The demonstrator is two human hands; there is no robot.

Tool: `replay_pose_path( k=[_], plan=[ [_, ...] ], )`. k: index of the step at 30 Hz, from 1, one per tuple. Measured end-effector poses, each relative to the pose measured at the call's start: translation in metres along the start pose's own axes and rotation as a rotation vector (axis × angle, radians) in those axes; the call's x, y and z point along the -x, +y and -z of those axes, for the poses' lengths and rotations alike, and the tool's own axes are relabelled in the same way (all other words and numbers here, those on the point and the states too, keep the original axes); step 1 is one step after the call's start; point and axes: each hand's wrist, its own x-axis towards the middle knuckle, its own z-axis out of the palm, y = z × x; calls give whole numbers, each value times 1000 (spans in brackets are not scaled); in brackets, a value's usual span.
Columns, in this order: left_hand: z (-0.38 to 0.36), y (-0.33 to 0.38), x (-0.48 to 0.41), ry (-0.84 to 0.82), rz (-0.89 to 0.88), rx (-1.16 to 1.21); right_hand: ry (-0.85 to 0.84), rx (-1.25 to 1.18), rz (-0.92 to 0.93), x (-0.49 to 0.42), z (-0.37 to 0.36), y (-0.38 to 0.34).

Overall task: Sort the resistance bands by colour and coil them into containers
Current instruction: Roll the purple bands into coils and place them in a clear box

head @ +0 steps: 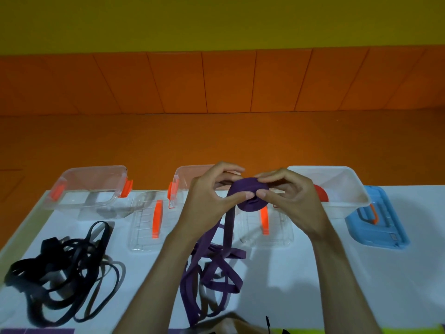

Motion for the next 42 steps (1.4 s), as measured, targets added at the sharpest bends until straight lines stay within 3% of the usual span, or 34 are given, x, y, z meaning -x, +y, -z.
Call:
replay_pose_path(
  k=[6,11,17,22,27,33,39,42],
  plan=[
    [4,-3,3,30,-16,40,124,-44,72,0,-4,6],
    [9,1,2,-9,-45,7,60,-63,-46,2,-11,13],
    [9,2,4,27,-11,85,205,-14,85,0,-13,7],
    [16,8,-1,20,-53,83,105,-96,16,-2,-14,5],
    [6,4,2,63,-2,153,226,-87,54,-1,-16,7],
    [14,11,0,34,15,138,146,-175,17,2,-17,13],
    [9,12,4,57,27,137,240,-147,72,1,-19,9],
    [14,10,5,44,7,78,198,-116,43,1,-18,7]
  ],
)
